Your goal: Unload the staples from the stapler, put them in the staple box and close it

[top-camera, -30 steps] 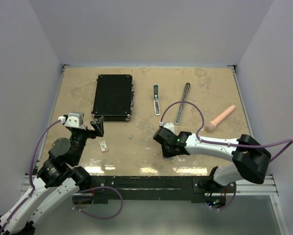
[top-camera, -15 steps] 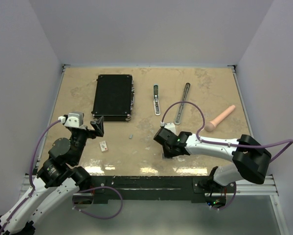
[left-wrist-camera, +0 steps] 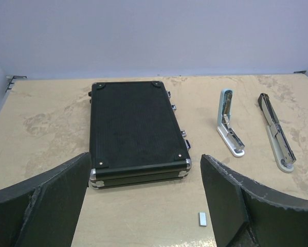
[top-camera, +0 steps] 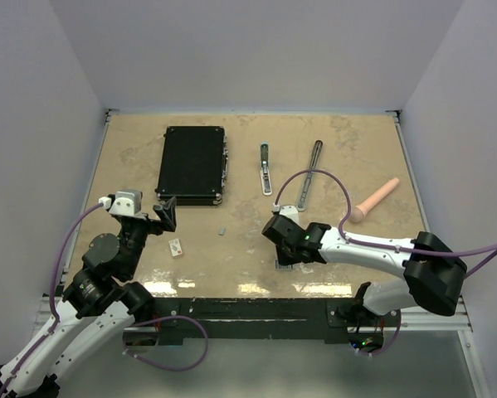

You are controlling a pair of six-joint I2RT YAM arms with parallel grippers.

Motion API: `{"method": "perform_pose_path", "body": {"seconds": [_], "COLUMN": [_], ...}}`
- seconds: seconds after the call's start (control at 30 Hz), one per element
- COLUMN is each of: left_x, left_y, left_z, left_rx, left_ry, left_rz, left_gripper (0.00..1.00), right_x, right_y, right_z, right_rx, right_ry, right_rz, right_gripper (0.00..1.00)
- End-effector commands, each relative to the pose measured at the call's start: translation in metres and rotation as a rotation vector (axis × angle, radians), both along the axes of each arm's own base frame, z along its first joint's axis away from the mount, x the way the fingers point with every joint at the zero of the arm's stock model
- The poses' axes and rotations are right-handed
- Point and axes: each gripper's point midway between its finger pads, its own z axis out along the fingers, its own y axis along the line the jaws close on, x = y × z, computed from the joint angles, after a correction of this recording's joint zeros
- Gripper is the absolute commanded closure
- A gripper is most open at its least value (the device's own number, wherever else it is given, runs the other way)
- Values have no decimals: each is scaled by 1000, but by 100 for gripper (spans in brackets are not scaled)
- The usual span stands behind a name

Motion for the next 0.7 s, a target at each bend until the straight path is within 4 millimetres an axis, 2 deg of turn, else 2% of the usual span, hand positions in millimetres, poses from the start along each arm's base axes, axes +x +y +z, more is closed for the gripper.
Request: {"method": "perform_pose_path", "body": {"seconds": [0.0,0.17,0.27,0.3,0.33,0.4,0.43,0.5,0.53,0.57,0.6,0.63,0.67], "left_x": [-1,-1,0,0,0,0,0,0,0,-1,-1,-1,-2], "left_y": [-1,-1,-1,0,1,2,2,4,6,7,9,12,13], "left_z": [13,13,11,12,12,12,11,12,12,12,13,12,14], "left_rx": [-34,-36,-34,-37,-40,-43,-38,-40,-39,-41,-44,-43,-49], "left_ry": [-35,-34,-29,-31,-29,-30,-27,-28,-26,-25,-26,-22,-27], "left_rz": [-7,-7,-4,-2,6,10,15,20,30,36,44,61,64], "left_gripper": [9,8,8,8,8,8,8,9,9,9,9,9,9], "right_x": [9,14,23,26,34,42,50,60,68,72,75,82,85], "right_y": [20,26,40,44,56,68,80,91,105,110,116,125,130], "right_z": [17,22,38,41,51,59,70,64,78,68,68,77,74], "right_rx": [94,100,145,157,193,217,250,229,261,235,236,259,257], "right_ry": [-40,-55,-89,-99,-124,-148,-166,-164,-179,-167,-169,-180,-178], "right_rz": [14,16,25,29,36,36,17,-15,-36,-51,-63,-88,-99], "right_gripper": [86,85,78,73,71,65,62,53,53,53,53,53,53]}}
